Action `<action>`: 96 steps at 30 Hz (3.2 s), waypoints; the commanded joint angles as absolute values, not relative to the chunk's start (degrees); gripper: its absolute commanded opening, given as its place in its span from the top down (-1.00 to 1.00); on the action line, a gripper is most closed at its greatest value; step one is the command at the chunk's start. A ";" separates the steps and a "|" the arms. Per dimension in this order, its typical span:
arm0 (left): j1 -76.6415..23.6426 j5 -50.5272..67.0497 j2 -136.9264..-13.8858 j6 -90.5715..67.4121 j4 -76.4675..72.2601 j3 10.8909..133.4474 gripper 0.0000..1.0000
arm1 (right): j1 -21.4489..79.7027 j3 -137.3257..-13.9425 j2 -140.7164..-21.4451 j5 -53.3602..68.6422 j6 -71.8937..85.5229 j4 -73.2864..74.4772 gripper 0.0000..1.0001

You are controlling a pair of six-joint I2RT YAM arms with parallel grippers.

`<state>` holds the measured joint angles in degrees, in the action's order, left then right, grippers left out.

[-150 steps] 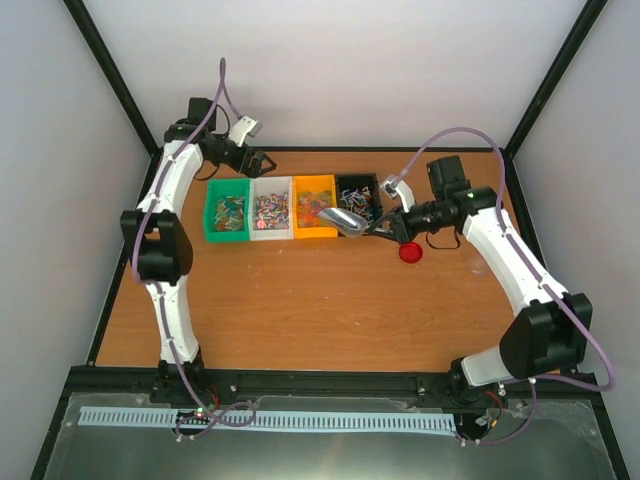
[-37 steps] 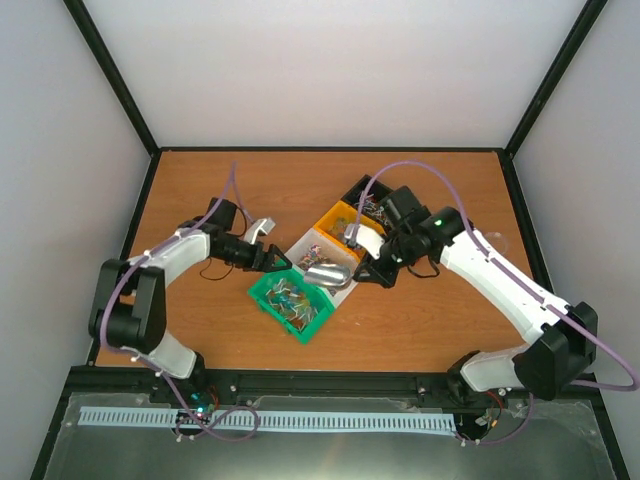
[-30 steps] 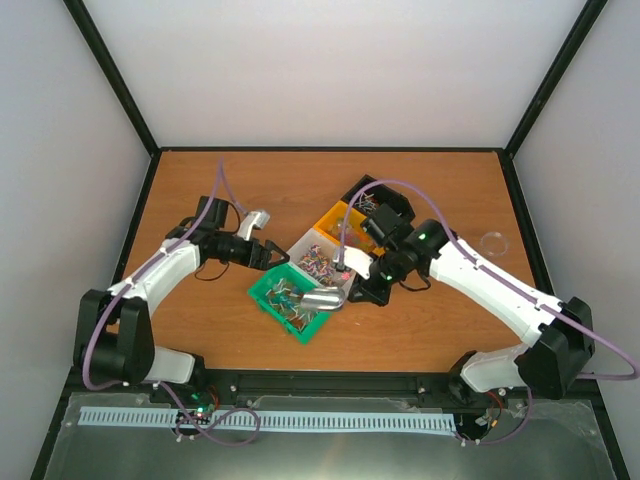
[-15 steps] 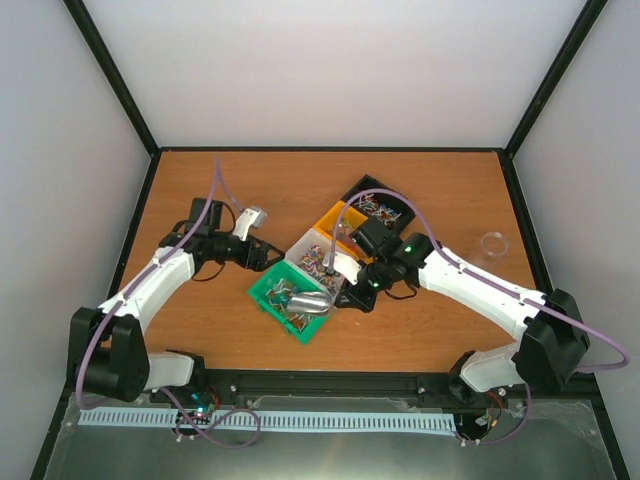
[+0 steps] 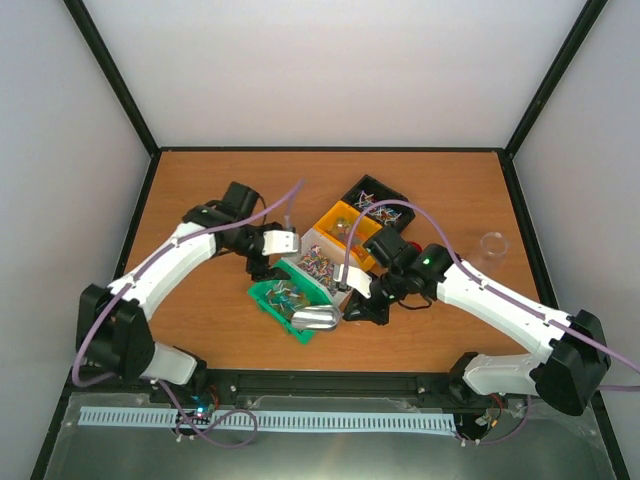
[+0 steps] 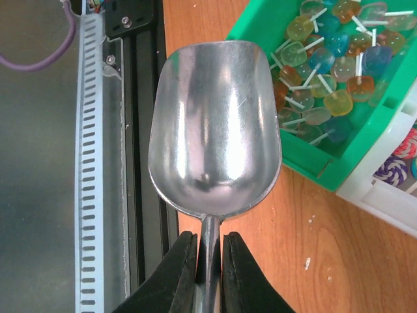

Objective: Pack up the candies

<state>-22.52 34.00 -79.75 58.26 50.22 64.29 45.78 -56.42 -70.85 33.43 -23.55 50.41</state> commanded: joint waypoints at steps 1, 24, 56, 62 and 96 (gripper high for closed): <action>-26.73 29.02 -84.87 68.00 51.58 67.96 -0.61 | 46.05 -55.92 -68.90 34.64 -25.25 51.27 0.94; -32.67 24.61 -99.49 58.88 34.90 67.21 0.04 | 45.09 -55.09 -66.62 19.24 -24.96 48.29 0.95; -24.29 29.88 -96.60 23.18 33.34 75.14 -0.35 | 36.83 -71.37 -80.79 4.62 -33.27 64.44 0.94; -23.73 26.61 -94.03 22.14 32.57 68.21 -0.18 | 36.84 -79.23 -85.70 6.17 -33.93 70.56 0.94; -25.30 32.60 -91.65 24.75 30.74 56.76 0.66 | 39.99 -91.57 -109.34 7.89 -27.96 72.62 0.94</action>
